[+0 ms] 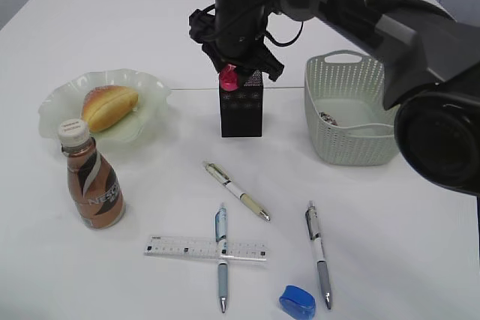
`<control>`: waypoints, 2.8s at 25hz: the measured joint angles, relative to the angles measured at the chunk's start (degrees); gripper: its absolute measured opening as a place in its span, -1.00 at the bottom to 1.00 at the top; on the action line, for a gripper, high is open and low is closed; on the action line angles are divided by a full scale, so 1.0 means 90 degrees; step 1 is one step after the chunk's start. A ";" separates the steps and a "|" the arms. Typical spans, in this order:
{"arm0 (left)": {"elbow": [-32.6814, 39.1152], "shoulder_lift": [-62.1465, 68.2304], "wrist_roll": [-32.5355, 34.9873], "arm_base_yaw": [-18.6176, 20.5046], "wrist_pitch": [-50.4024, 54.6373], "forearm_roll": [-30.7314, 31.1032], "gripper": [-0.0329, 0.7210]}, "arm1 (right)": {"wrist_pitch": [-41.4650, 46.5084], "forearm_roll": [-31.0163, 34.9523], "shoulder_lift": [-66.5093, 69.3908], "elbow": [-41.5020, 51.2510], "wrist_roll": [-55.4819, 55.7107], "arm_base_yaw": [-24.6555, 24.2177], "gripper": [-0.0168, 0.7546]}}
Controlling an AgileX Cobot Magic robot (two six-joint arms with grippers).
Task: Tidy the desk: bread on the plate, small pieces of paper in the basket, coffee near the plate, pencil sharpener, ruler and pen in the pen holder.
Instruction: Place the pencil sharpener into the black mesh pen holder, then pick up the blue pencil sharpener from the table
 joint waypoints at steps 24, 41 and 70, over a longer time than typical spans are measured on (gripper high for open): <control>0.0000 0.0000 0.0000 0.0000 0.0000 0.0000 0.33 | 0.0005 -0.0233 -0.0012 0.0000 -0.0259 -0.0161 -0.14; 0.0000 0.0000 0.0000 0.0000 0.0000 -0.0004 0.33 | 0.0015 -0.0198 -0.0012 0.0000 -0.0554 -0.0161 0.05; 0.0000 0.0000 0.0000 0.0000 0.0087 -0.0014 0.30 | 0.0030 0.1588 -0.0275 -0.0377 -0.3997 -0.0161 0.14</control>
